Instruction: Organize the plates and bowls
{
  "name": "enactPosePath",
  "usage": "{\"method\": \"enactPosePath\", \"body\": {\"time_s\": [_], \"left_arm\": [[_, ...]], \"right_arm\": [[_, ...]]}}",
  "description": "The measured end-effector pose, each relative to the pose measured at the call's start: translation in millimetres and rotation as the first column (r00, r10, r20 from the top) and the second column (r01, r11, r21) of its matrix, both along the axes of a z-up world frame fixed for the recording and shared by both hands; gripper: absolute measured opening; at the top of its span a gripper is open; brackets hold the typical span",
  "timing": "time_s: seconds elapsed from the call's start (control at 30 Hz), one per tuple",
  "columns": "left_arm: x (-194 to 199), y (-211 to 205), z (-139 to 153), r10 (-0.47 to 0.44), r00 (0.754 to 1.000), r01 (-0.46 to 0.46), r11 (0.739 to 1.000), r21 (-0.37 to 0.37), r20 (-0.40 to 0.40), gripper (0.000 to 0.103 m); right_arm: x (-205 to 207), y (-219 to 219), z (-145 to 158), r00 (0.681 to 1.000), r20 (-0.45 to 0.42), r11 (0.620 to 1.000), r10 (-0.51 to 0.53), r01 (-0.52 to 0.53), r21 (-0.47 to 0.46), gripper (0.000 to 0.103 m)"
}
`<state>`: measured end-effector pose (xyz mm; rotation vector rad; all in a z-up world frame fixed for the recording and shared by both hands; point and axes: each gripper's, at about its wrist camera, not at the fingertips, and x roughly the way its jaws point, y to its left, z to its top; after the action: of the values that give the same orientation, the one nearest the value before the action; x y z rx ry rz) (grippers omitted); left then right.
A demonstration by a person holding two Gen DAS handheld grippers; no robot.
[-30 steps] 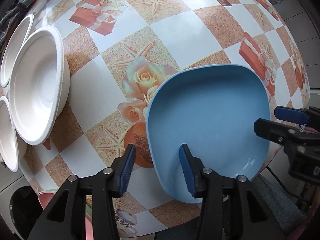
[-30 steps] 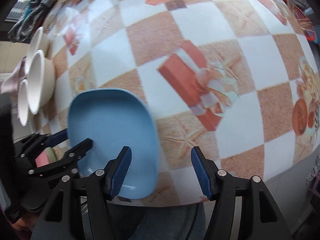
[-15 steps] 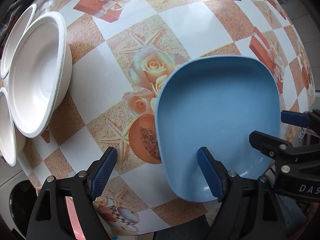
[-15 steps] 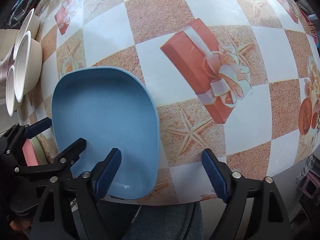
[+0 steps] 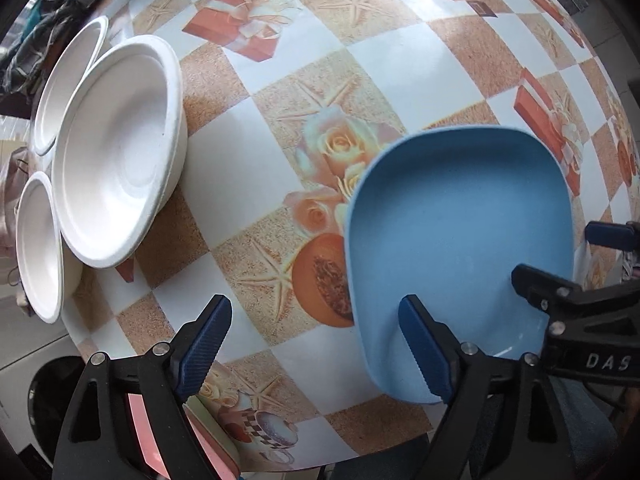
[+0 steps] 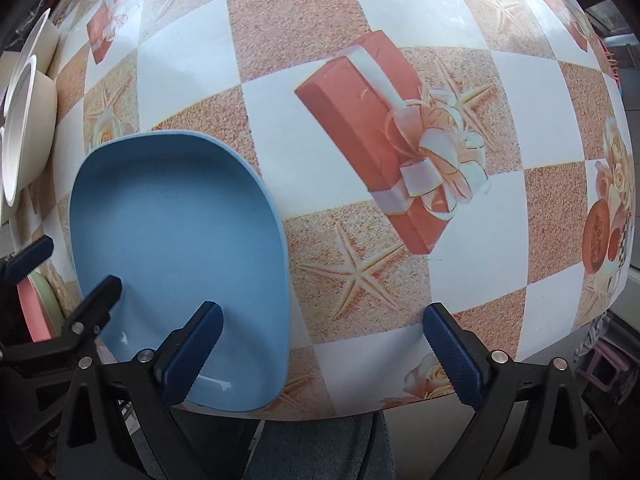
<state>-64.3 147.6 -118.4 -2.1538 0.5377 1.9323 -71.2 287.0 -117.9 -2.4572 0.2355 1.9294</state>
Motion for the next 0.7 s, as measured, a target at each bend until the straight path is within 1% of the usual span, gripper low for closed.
{"method": "enactPosePath", "body": {"time_s": [0.1, 0.17, 0.33, 0.5, 0.63, 0.7], "left_arm": [[-1, -7, -8, 0.026, 0.999, -0.025, 1.000, -0.007, 0.034, 0.088], [-4, -14, -10, 0.046, 0.998, -0.047, 0.999, 0.008, 0.043, 0.089], [-7, -21, -13, 0.046, 0.997, -0.047, 0.999, 0.010, 0.057, 0.089], [-9, -25, -12, 0.050, 0.997, -0.050, 0.999, 0.011, 0.062, 0.089], [-8, -20, -13, 0.050, 0.997, -0.051, 0.999, 0.012, 0.061, 0.089], [-6, -22, -14, 0.049, 0.997, -0.050, 0.999, 0.015, 0.062, 0.088]], "right_arm": [[2, -16, -3, 0.999, 0.013, 0.999, 0.046, -0.046, 0.025, 0.102], [0, -19, -3, 0.999, 0.017, 0.999, 0.038, -0.038, 0.017, 0.103], [-4, -22, -3, 0.999, 0.019, 0.999, 0.031, -0.032, 0.016, 0.103], [-2, -15, -1, 1.000, 0.004, 1.000, 0.022, -0.022, 0.018, 0.103], [-2, -15, 2, 1.000, 0.015, 1.000, 0.019, -0.019, 0.019, 0.103], [2, 0, 0, 1.000, 0.013, 1.000, 0.016, -0.016, 0.018, 0.103]]}}
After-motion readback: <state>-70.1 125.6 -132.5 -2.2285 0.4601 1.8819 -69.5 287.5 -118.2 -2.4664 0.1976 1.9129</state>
